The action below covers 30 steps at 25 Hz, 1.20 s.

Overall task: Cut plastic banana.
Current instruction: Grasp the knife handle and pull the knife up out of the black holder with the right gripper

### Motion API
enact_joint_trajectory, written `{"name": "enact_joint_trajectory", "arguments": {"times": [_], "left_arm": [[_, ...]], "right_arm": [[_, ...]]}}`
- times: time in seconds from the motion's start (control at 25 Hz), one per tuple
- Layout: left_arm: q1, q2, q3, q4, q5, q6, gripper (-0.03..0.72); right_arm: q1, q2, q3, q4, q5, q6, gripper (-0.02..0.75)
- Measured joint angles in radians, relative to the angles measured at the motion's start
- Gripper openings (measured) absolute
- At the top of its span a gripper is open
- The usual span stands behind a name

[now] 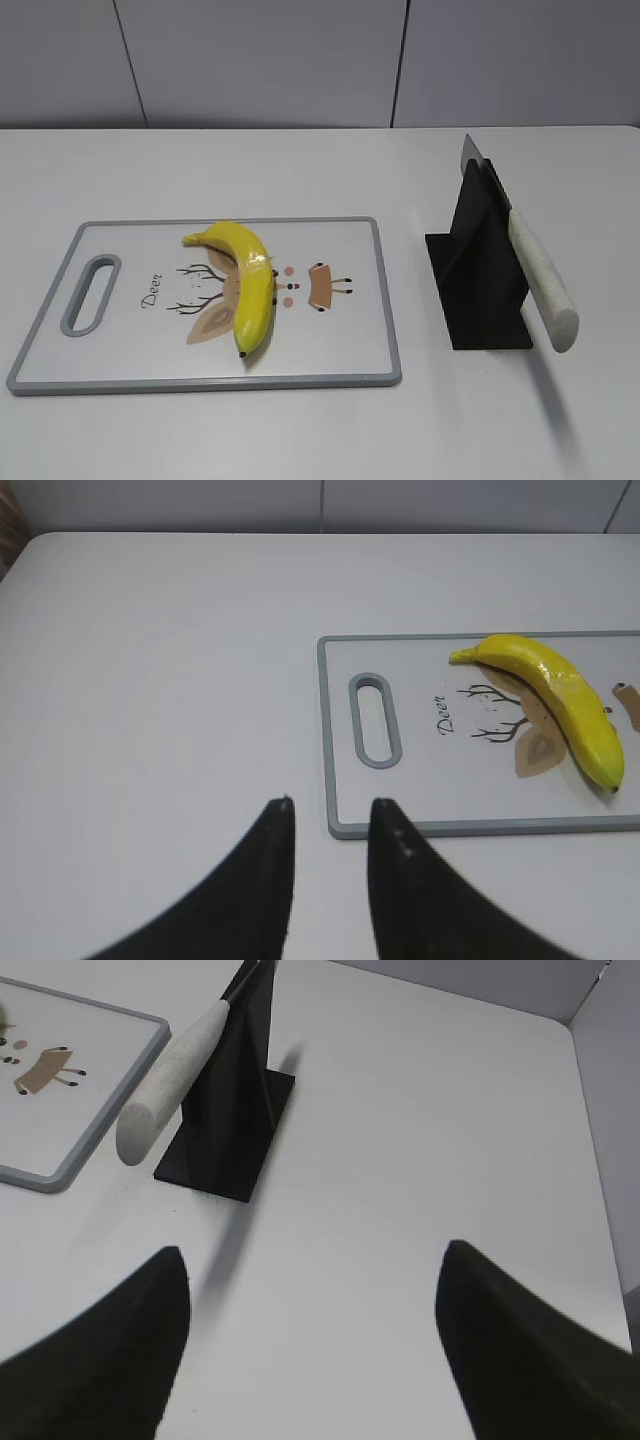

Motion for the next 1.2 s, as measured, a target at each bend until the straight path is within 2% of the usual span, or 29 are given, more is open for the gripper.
{"name": "enact_joint_trajectory", "arguments": {"times": [0.08, 0.12, 0.2, 0.24, 0.32, 0.76, 1.2], "left_arm": [[0.0, 0.0, 0.0, -0.009, 0.0, 0.0, 0.294], [0.0, 0.0, 0.0, -0.016, 0.0, 0.0, 0.345], [0.0, 0.0, 0.0, -0.022, 0.0, 0.0, 0.529], [0.0, 0.0, 0.0, -0.023, 0.0, 0.0, 0.59], [0.0, 0.0, 0.0, -0.023, 0.0, 0.0, 0.641], [0.0, 0.0, 0.0, -0.023, 0.0, 0.0, 0.591], [0.0, 0.0, 0.0, -0.024, 0.0, 0.0, 0.584]], "right_arm": [[0.0, 0.0, 0.0, 0.0, 0.0, 0.0, 0.582], [0.0, 0.0, 0.0, 0.0, 0.0, 0.0, 0.582], [0.0, 0.0, 0.0, 0.0, 0.0, 0.0, 0.582], [0.0, 0.0, 0.0, 0.0, 0.0, 0.0, 0.582], [0.0, 0.0, 0.0, 0.0, 0.0, 0.0, 0.582], [0.0, 0.0, 0.0, 0.0, -0.001, 0.0, 0.582], [0.0, 0.0, 0.0, 0.001, -0.001, 0.0, 0.582]]}}
